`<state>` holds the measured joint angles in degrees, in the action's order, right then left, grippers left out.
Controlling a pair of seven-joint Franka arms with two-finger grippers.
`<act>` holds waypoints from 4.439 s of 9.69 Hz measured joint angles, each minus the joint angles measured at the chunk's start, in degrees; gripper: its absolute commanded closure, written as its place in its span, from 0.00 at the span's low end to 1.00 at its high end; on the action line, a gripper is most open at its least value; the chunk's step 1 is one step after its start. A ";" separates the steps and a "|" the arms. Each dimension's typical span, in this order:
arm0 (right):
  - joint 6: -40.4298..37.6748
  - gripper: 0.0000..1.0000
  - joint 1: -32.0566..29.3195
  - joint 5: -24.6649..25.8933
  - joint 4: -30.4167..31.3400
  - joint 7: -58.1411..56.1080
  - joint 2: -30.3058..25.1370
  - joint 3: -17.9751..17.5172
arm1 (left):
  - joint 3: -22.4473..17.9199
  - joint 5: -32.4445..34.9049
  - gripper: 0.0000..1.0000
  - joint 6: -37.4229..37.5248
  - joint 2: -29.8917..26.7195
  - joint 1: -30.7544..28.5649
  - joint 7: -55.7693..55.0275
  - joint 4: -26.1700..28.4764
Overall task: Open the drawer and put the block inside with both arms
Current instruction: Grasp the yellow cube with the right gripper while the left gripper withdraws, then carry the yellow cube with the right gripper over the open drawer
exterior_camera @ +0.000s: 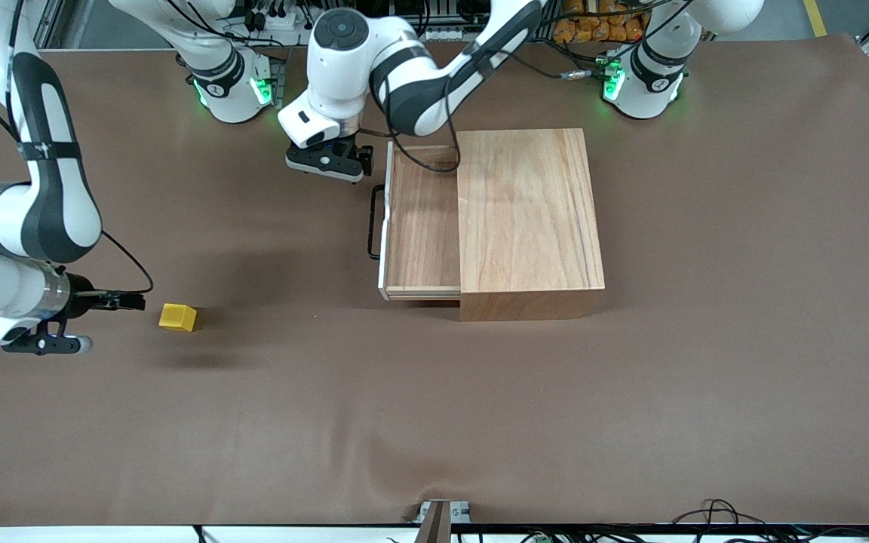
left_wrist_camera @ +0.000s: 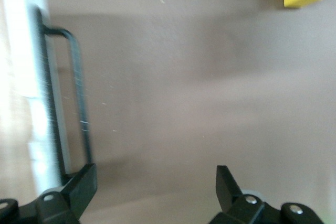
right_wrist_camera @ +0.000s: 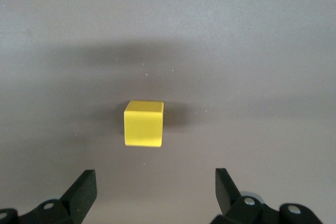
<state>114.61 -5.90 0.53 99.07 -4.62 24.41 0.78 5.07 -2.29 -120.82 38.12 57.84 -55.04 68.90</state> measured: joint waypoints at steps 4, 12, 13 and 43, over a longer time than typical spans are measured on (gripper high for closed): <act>9.98 0.00 -0.01 -0.06 5.96 0.06 2.71 -0.03 | -0.39 0.00 0.00 11.83 -7.55 -9.77 2.80 0.47; 16.51 0.00 0.19 -1.57 6.59 4.13 8.40 -0.58 | -0.19 -0.04 0.00 20.58 -13.88 -33.82 23.29 0.86; 16.51 0.00 0.19 -1.58 6.60 4.24 8.53 -0.62 | -0.14 -0.05 0.00 21.25 -14.06 -36.34 26.19 0.94; 6.62 1.00 43.53 -11.47 -0.49 39.00 -4.81 -1.96 | -4.92 3.82 0.00 35.12 -39.56 -58.48 55.11 20.14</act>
<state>121.24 37.63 -10.94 98.58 34.38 19.60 -1.17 0.15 1.54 -85.70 -1.44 -0.64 0.07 89.04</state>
